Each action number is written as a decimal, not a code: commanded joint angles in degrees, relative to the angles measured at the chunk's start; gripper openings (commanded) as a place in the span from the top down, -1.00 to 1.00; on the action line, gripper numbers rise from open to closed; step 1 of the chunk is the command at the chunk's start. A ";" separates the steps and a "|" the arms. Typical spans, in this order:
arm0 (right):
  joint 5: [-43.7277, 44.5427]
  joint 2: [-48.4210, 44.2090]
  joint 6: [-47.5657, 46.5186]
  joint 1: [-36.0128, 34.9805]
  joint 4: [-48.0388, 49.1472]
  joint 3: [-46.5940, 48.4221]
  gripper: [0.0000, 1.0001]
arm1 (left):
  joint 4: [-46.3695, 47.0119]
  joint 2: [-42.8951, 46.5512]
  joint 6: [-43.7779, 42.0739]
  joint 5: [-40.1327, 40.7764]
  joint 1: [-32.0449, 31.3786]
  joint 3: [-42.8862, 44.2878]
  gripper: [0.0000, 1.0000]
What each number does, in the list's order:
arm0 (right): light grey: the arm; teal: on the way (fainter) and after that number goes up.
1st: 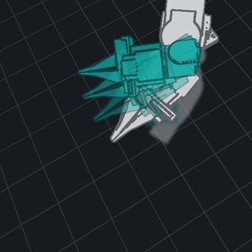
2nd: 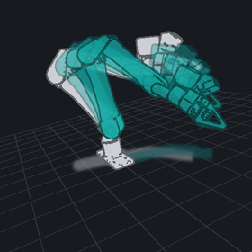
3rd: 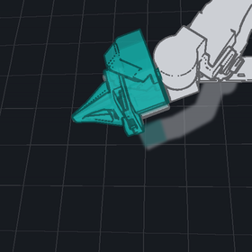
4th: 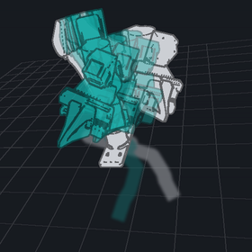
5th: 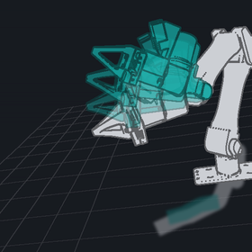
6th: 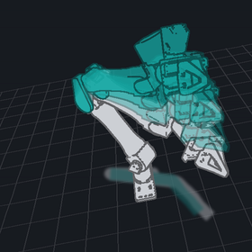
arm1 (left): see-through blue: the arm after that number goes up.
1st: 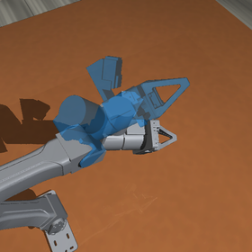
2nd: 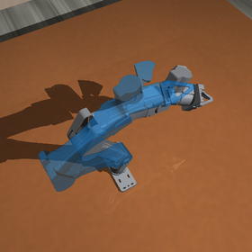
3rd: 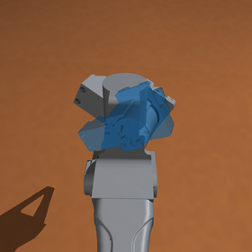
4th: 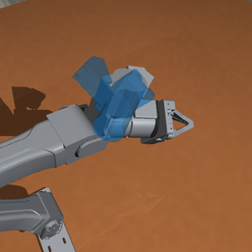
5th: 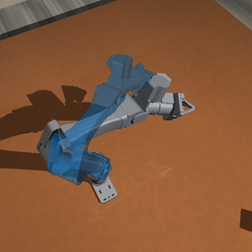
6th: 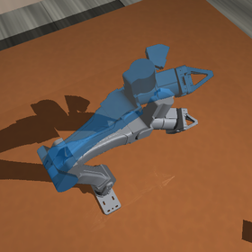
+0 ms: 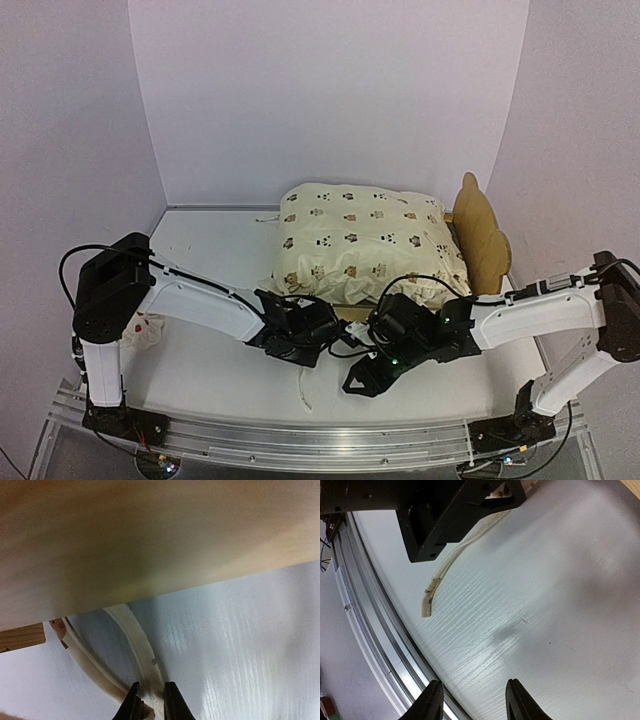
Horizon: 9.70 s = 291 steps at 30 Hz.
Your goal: Set up the pet bed
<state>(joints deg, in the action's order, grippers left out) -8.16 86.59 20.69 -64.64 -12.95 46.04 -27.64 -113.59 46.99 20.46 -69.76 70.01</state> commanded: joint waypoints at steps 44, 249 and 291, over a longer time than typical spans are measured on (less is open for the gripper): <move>-3.65 7.95 3.70 -0.13 15.09 5.77 0.14 | -8.38 26.55 -3.52 -6.94 0.51 -2.64 0.81; 29.42 20.26 -7.47 -9.69 -11.69 19.82 1.00 | 6.97 43.35 6.93 5.86 1.06 -30.55 0.23; 21.38 22.77 -9.44 -0.88 -1.15 29.63 1.00 | 34.55 29.74 -5.59 -9.21 9.37 -32.63 0.44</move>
<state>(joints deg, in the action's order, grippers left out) 17.27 107.38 9.34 -66.33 -19.74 75.53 1.62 -83.35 44.12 13.46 -60.69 37.36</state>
